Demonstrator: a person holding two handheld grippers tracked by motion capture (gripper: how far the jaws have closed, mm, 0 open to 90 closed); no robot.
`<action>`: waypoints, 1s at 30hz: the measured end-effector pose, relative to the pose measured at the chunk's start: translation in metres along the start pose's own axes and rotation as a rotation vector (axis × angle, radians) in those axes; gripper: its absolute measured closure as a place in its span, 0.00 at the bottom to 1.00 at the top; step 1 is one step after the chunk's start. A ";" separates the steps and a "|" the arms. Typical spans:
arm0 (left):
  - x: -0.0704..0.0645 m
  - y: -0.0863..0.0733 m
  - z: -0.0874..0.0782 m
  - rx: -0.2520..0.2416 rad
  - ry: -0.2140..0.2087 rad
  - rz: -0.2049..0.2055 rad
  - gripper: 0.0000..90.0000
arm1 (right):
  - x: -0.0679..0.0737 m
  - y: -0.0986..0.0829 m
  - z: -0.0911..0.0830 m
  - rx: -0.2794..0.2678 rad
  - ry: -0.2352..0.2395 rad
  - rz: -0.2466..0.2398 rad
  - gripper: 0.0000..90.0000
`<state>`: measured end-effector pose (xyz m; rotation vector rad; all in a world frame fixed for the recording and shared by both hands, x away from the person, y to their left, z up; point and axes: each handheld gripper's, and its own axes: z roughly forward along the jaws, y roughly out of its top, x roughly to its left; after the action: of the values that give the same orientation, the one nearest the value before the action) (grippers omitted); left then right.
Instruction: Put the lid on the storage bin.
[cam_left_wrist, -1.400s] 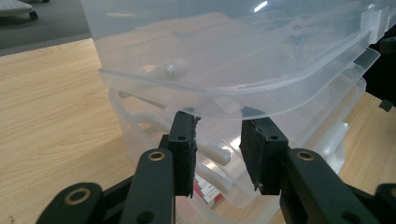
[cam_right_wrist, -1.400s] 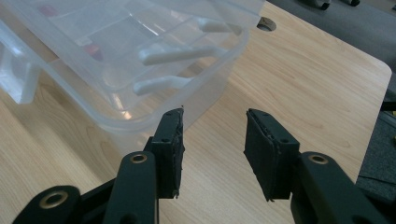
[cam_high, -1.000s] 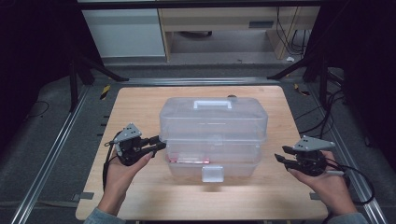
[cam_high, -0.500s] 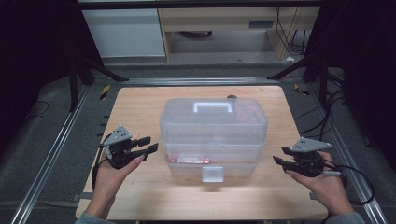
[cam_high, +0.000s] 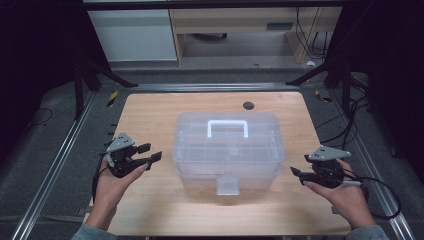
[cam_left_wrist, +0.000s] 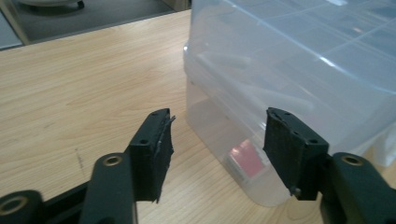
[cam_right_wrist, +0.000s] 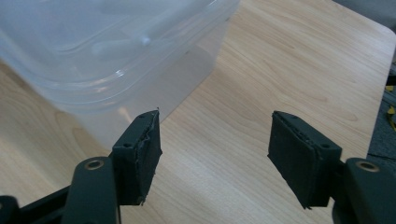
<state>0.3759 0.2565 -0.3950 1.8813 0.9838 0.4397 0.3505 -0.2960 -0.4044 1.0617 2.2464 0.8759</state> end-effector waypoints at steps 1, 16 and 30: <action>0.003 0.000 0.002 0.020 0.019 0.012 0.40 | -0.002 0.000 0.001 0.001 -0.008 0.011 0.35; 0.037 -0.006 0.034 0.158 0.130 -0.005 0.06 | -0.034 0.009 0.030 0.045 -0.120 0.132 0.21; 0.072 -0.027 0.078 0.277 0.187 -0.028 0.06 | -0.063 0.001 0.078 0.139 -0.157 0.214 0.22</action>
<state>0.4587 0.2747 -0.4639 2.0979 1.2458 0.4898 0.4387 -0.3199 -0.4449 1.4052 2.1151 0.7004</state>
